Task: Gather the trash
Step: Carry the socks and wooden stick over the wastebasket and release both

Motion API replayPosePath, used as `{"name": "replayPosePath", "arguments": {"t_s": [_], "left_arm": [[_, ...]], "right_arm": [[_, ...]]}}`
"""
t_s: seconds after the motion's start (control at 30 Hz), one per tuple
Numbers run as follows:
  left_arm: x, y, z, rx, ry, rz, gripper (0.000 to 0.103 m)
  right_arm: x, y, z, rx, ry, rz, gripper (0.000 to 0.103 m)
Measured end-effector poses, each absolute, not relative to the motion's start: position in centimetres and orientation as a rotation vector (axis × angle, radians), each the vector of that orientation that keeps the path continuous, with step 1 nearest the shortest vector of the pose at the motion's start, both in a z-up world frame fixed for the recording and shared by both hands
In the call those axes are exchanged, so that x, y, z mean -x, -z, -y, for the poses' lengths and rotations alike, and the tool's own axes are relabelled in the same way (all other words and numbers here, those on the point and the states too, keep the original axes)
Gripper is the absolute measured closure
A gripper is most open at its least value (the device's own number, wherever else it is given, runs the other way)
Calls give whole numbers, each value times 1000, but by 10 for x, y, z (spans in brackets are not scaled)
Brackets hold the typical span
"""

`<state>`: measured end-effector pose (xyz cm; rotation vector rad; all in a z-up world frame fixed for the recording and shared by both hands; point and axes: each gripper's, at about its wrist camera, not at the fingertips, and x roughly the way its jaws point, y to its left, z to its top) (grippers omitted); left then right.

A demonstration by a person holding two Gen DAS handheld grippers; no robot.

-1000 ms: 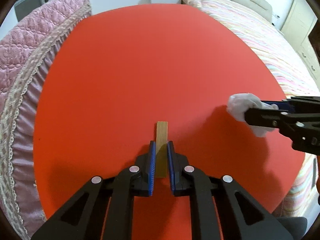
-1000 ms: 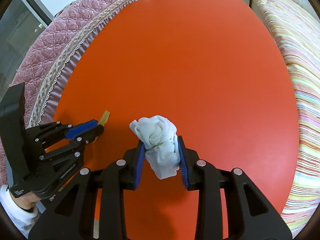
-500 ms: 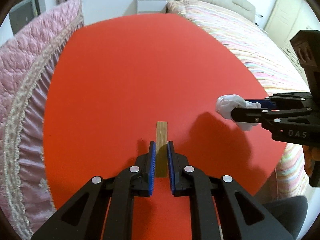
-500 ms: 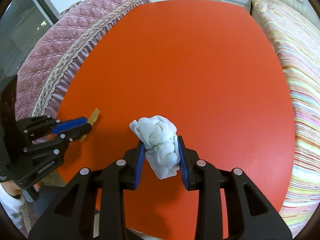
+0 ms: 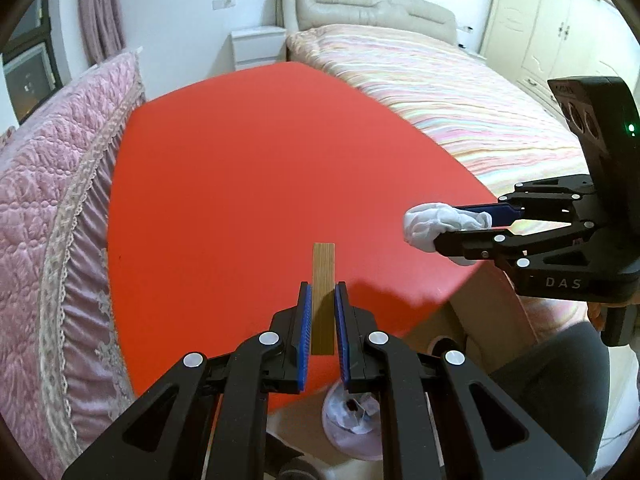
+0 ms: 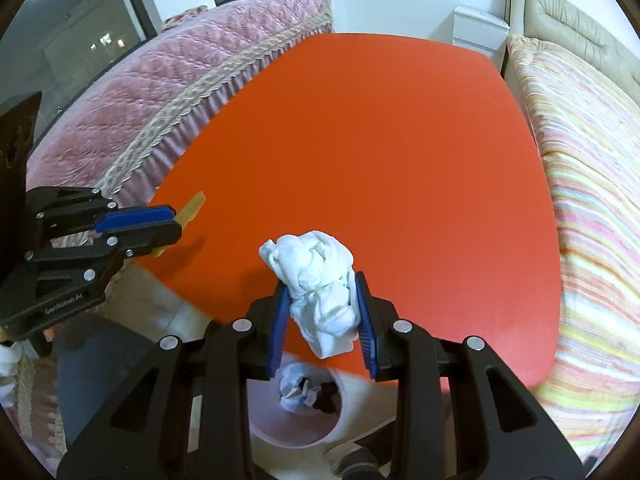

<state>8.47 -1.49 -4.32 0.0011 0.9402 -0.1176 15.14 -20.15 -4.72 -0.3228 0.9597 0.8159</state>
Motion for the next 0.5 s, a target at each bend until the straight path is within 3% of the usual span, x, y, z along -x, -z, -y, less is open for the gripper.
{"name": "replayPosePath", "arguments": {"t_s": [0.5], "left_arm": [[-13,92,41,45,190,-998,92]], "right_arm": [[-67,105,254,286,-825,-1025,72]]}}
